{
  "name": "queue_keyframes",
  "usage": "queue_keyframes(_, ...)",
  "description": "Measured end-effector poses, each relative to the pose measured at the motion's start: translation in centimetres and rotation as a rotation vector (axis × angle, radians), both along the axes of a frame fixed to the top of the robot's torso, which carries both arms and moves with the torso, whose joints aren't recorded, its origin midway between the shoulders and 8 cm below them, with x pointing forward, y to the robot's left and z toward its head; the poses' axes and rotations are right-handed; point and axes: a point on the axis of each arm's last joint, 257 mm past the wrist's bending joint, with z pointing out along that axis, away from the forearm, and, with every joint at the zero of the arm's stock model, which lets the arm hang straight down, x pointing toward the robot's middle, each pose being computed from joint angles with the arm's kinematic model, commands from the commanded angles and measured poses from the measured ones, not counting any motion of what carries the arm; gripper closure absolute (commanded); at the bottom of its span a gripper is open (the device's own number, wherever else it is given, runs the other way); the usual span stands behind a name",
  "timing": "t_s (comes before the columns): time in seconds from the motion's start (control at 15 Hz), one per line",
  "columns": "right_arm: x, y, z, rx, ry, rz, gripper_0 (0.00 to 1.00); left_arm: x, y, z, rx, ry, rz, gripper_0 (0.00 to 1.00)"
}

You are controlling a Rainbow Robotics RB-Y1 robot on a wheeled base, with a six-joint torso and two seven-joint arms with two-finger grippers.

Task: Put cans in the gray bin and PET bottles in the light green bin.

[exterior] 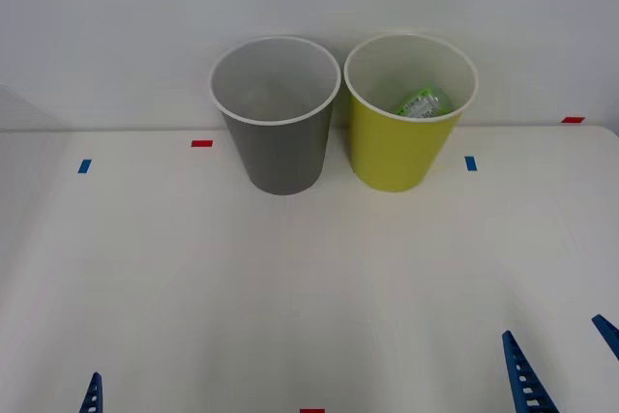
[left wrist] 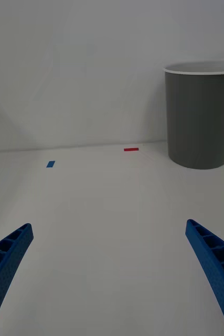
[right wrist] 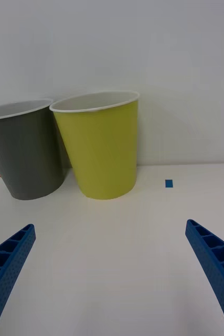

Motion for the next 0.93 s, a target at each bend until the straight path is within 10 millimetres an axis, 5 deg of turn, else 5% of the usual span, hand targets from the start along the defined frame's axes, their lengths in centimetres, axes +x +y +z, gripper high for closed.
queue_keyframes(0.93, 0.00, 0.00, 0.00, 0.000, 0.000, 0.000, 0.00, -0.07, -0.01, -0.05, 0.000, 0.002, 0.001, 0.00)
